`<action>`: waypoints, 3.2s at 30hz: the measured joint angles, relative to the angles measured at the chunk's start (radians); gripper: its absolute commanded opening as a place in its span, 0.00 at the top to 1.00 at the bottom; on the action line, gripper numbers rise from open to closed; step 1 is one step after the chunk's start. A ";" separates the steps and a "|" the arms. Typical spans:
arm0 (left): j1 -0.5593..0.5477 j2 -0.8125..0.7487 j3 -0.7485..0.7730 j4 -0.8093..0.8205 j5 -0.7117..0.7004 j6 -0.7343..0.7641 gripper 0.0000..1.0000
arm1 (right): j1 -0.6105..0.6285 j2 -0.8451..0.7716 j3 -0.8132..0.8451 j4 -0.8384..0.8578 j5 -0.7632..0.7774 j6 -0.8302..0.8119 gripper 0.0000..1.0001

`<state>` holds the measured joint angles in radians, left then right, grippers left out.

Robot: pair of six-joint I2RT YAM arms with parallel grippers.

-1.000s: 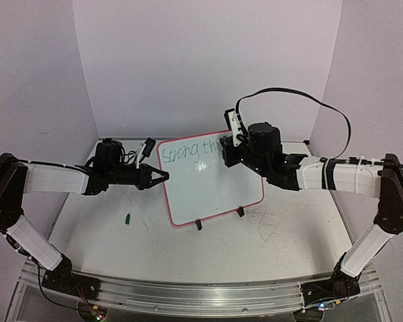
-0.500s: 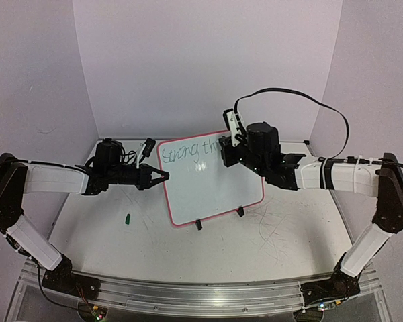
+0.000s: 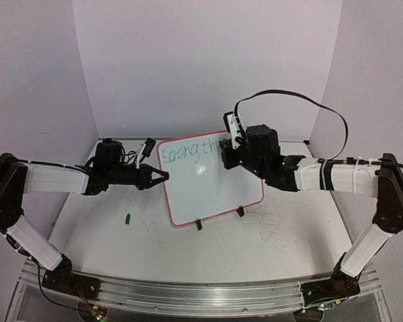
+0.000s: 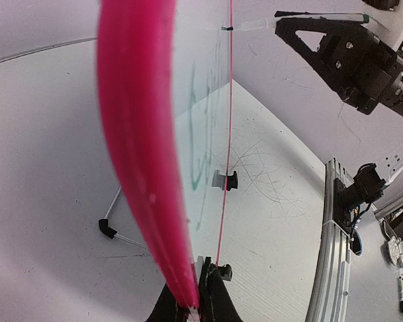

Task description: Write a sentence on the whiteboard

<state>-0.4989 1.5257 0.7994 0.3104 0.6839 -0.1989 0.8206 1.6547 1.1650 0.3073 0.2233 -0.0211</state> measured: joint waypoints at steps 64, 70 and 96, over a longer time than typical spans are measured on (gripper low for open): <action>-0.006 0.000 0.000 -0.006 -0.006 0.017 1.00 | -0.009 -0.107 -0.067 0.041 -0.093 -0.019 1.00; -0.006 0.000 0.001 -0.007 -0.006 0.018 1.00 | -0.009 -0.107 -0.067 0.039 -0.082 -0.024 1.00; -0.007 0.000 0.006 -0.018 -0.007 0.020 1.00 | -0.009 -0.064 -0.064 0.021 0.021 -0.025 1.00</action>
<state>-0.5060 1.5257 0.8059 0.2925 0.6772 -0.1787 0.8120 1.5905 1.1005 0.3282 0.2443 -0.0462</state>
